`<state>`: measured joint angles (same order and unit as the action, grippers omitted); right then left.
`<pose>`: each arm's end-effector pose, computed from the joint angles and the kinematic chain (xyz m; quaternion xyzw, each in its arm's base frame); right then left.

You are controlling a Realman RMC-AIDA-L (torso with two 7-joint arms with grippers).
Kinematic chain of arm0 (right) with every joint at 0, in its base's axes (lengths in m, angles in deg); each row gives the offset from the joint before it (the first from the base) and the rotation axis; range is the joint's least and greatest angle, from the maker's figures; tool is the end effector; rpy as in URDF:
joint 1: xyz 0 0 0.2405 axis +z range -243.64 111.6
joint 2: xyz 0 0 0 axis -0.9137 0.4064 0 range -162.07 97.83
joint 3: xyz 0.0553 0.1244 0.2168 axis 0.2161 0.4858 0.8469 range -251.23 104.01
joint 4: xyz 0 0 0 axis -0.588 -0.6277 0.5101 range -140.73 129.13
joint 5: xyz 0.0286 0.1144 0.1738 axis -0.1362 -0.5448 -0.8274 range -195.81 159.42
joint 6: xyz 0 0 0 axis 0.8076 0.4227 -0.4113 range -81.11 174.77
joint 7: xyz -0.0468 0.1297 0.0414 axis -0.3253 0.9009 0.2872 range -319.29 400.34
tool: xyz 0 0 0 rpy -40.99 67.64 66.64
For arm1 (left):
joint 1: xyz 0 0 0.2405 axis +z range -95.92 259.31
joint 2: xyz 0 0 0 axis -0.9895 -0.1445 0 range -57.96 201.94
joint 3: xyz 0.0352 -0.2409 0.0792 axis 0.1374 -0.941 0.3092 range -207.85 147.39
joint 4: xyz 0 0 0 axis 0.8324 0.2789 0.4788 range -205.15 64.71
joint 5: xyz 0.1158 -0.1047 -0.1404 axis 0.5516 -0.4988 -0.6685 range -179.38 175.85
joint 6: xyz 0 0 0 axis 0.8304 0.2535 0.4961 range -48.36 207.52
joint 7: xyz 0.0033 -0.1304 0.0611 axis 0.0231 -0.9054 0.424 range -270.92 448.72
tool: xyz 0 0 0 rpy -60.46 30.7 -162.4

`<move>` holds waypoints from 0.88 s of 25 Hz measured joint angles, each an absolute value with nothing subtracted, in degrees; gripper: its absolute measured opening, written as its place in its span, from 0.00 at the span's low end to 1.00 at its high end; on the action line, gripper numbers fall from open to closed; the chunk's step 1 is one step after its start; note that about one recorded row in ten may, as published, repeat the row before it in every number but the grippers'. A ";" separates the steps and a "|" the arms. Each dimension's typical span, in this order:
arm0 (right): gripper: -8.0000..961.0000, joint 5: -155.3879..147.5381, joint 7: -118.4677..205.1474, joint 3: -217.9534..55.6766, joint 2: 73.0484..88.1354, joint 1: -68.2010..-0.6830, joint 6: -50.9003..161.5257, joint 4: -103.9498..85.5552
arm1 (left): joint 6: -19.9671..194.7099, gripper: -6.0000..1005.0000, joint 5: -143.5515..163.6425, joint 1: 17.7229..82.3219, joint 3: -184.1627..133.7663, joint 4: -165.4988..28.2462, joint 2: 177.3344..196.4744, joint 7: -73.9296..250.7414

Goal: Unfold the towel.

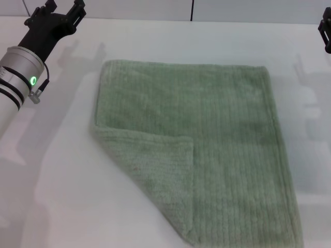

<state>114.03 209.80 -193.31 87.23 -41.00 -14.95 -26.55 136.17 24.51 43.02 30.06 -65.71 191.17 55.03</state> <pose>0.2956 0.3602 -0.0036 -0.6605 0.1718 0.2712 0.6787 -0.2851 0.4069 -0.0048 -0.6989 -0.3167 -0.3682 0.5250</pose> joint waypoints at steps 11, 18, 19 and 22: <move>0.71 114.08 209.80 -193.32 87.32 -41.31 -15.31 -26.55 | 136.76 0.75 24.51 43.29 30.06 -65.92 191.17 54.70; 0.68 114.17 209.79 -193.33 87.42 -41.63 -15.73 -26.63 | 137.20 0.75 24.51 43.47 30.06 -66.11 191.17 54.57; 0.68 114.17 209.79 -193.35 87.45 -41.73 -15.86 -26.73 | 137.31 0.75 24.51 43.51 30.06 -66.12 191.16 54.57; 0.66 114.25 209.79 -193.39 87.52 -41.94 -16.09 -27.10 | 137.91 0.75 24.51 43.75 30.06 -66.17 191.17 54.56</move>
